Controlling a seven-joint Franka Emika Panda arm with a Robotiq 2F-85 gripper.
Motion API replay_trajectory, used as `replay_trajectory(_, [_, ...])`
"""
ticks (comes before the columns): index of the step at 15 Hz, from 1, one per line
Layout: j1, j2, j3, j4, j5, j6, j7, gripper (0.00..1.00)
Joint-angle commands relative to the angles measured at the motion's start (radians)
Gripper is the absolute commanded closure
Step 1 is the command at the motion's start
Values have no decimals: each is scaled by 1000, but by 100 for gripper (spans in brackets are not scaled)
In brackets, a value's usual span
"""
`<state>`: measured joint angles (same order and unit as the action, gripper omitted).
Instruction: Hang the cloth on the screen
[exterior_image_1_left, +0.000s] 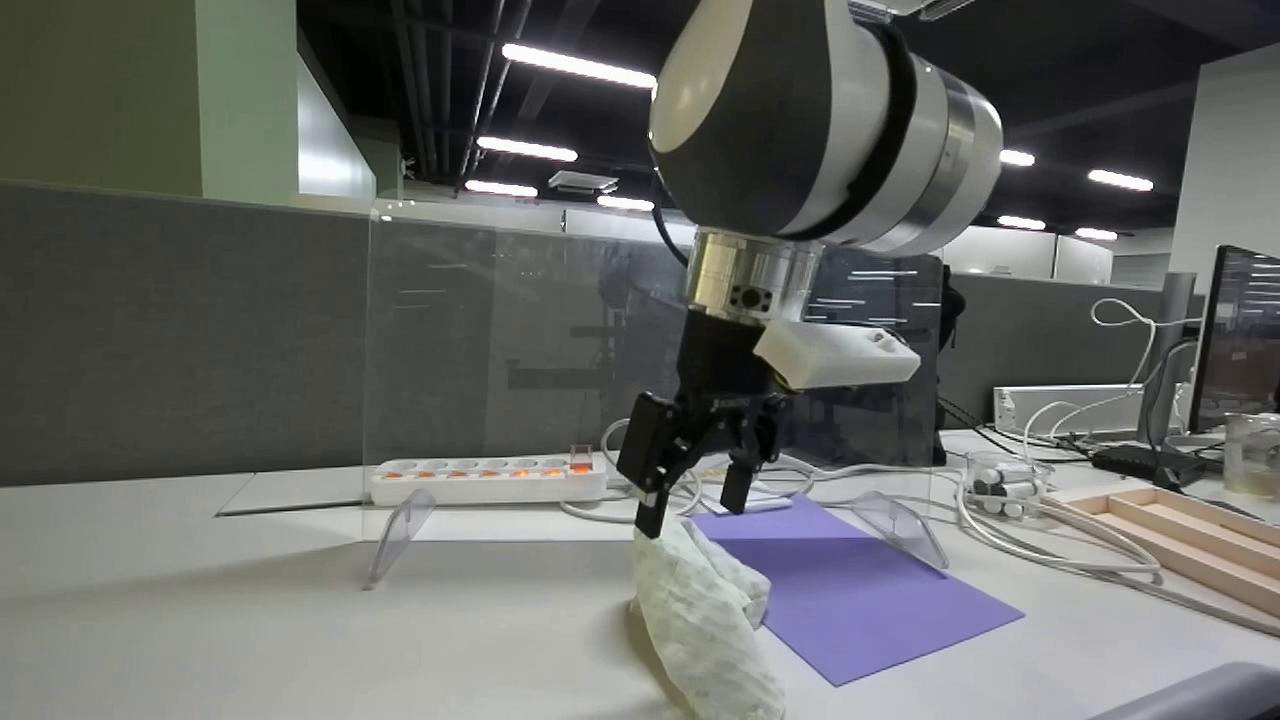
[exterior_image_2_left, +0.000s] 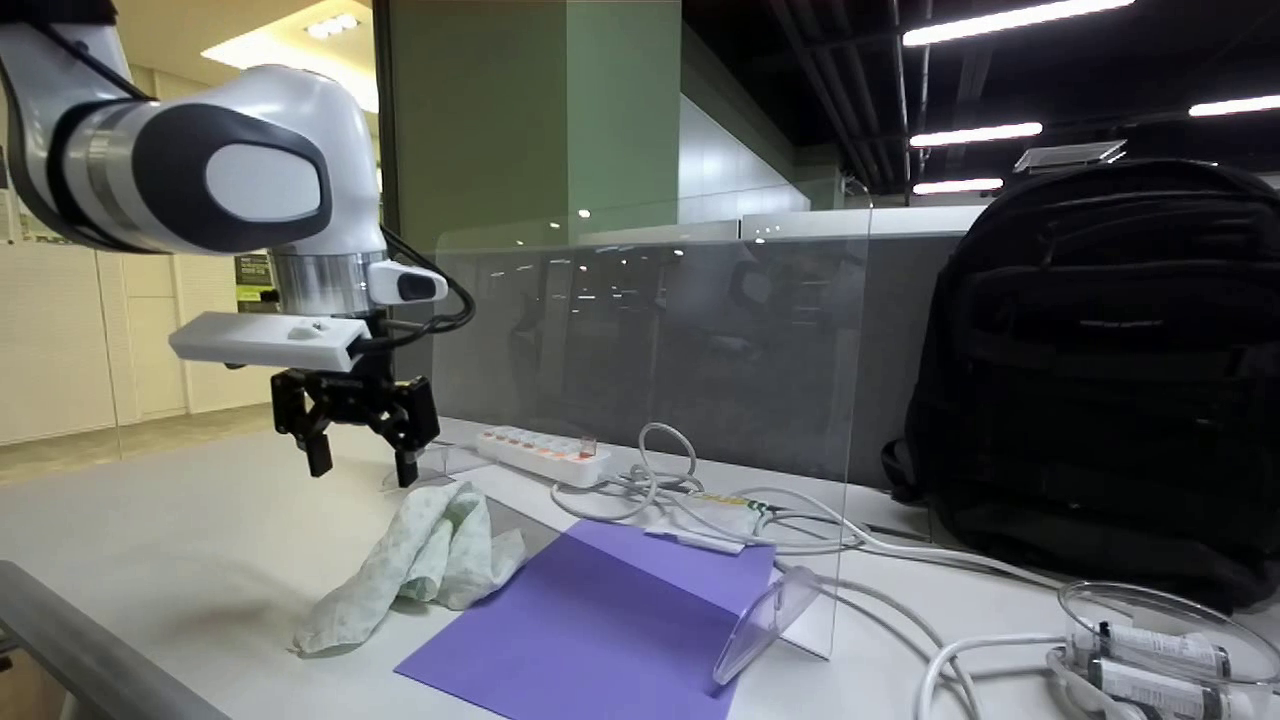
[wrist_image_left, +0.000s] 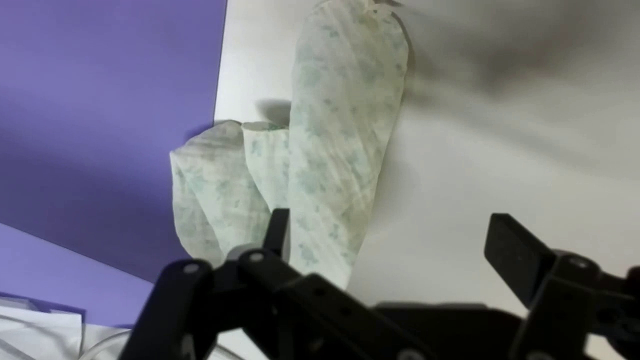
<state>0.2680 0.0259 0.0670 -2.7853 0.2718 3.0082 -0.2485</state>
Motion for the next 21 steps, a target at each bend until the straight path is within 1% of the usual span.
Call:
replay_trajectory(1, [-12,89,-7,43,7,29,-25,0])
replay_trajectory(3, [-12,134,-16,61,-15,41,-16,0])
replay_trajectory(4, [-80,152,37,69,-72,44,28,0])
replay_trajectory(6, [-84,185,17,84,-150,53,68,0])
replay_trajectory(7, [-77,197,-7,89,-199,55,93,0])
replay_trajectory(8, [-78,207,-17,96,-233,56,108,25])
replay_trajectory(9, [-77,214,-25,104,-261,51,122,27])
replay_trajectory(10, [-72,220,-36,108,-284,53,138,33])
replay_trajectory(11, [-75,223,-34,113,-296,50,145,42])
replay_trajectory(16, [-99,209,16,111,-295,43,145,75])
replay_trajectory(19, [-110,201,43,107,-290,34,138,97])
replay_trajectory(21, [-131,193,71,103,-276,25,131,100])
